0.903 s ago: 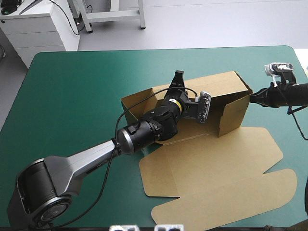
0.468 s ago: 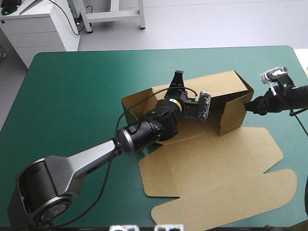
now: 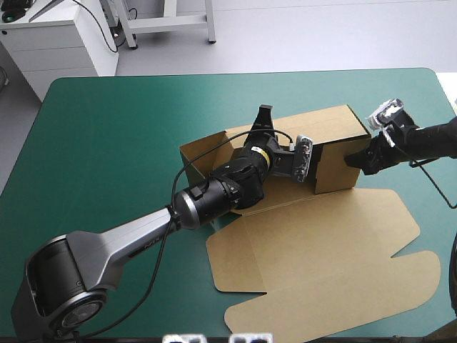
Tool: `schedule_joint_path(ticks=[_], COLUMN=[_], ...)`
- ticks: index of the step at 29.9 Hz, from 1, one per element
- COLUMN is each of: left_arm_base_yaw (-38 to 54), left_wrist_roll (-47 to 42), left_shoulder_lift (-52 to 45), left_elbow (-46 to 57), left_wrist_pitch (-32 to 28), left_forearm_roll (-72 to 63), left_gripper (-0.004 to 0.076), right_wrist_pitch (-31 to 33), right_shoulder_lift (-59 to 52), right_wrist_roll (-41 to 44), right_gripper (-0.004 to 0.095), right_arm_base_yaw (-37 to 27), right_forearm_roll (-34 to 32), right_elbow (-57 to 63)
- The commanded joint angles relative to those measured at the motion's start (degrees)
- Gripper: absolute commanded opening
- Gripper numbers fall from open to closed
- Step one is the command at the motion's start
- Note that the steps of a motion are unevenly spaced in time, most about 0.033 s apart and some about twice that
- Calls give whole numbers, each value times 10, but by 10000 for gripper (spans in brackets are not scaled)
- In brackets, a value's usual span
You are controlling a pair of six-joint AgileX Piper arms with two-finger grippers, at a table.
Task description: Fold the box
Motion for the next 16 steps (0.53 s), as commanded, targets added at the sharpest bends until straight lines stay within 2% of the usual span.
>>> schedule_joint_path(ticks=[1, 6, 8, 11, 14, 15, 16], left_arm_base_yaw=[-2, -2, -2, -2, -2, -2, -2], left_wrist_roll=[0, 0, 0, 0, 0, 0, 0], left_shoulder_lift=[-20, -20, -20, -20, -20, -20, -20], left_elbow=[-13, -13, -13, -13, -13, -13, -13], left_wrist_pitch=[-12, -17, -17, -17, -19, -19, -20], left_forearm_roll=[-6, -6, -6, -6, -6, -6, -6], left_gripper=[-8, -8, -8, -8, -8, -8, -8], right_wrist_pitch=[-11, -32, -36, -39, -35, -33, -34], right_shoulder_lift=[-8, 9, 17, 26, 30, 30, 30], right_wrist_roll=[-8, -6, -6, -6, -6, -4, 6], right_gripper=[572, 567, 526, 353, 50, -21, 0], right_arm_base_yaw=[14, 17, 17, 17, 17, 17, 17], right_forearm_roll=[36, 65, 88, 128, 136, 136, 136], right_elbow=[-12, -11, -11, -11, -11, -11, -11])
